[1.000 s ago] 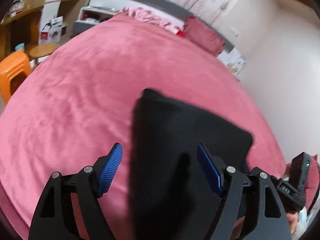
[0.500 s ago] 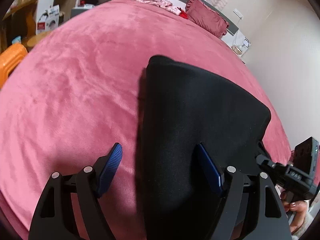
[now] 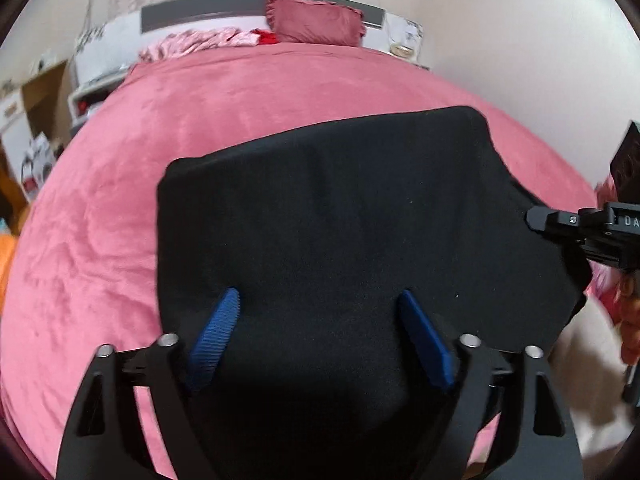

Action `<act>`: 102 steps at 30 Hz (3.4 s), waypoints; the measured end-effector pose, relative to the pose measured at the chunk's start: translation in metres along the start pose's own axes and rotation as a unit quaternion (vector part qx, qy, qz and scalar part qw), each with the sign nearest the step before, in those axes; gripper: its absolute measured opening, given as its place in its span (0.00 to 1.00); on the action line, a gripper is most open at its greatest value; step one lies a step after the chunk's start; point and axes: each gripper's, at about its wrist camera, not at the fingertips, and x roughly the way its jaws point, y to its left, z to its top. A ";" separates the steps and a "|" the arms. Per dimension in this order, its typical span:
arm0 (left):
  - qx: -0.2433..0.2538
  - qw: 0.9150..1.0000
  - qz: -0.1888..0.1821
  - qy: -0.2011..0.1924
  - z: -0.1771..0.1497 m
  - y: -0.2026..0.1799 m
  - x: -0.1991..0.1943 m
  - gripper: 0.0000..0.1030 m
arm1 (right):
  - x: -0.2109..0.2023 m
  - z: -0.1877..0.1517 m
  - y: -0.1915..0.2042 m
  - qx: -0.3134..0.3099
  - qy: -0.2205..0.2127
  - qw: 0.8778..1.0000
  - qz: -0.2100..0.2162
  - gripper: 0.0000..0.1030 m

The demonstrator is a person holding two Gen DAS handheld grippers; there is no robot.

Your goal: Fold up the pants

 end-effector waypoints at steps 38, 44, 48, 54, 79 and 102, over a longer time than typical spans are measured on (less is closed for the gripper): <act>-0.009 0.998 0.042 0.048 0.080 0.018 0.090 0.97 | 0.124 0.058 0.046 -0.218 -0.030 0.969 -0.113 0.20; -0.028 0.998 0.030 0.045 0.079 0.023 0.091 0.97 | 0.115 0.052 0.047 -0.225 -0.053 0.966 -0.115 0.20; -0.027 0.998 0.029 0.038 0.076 0.021 0.086 0.97 | 0.107 0.044 0.049 -0.230 -0.069 0.964 -0.115 0.21; -0.016 0.999 0.041 0.029 0.072 0.016 0.076 0.97 | 0.092 0.028 0.052 -0.231 -0.082 0.962 -0.117 0.30; 0.010 0.998 0.068 0.010 0.019 0.007 0.019 0.97 | 0.030 -0.018 0.028 -0.136 -0.026 0.987 -0.076 0.55; -0.164 0.983 -0.056 0.065 -0.024 0.048 0.011 0.97 | 0.016 -0.009 0.011 -0.079 -0.005 0.993 -0.084 0.16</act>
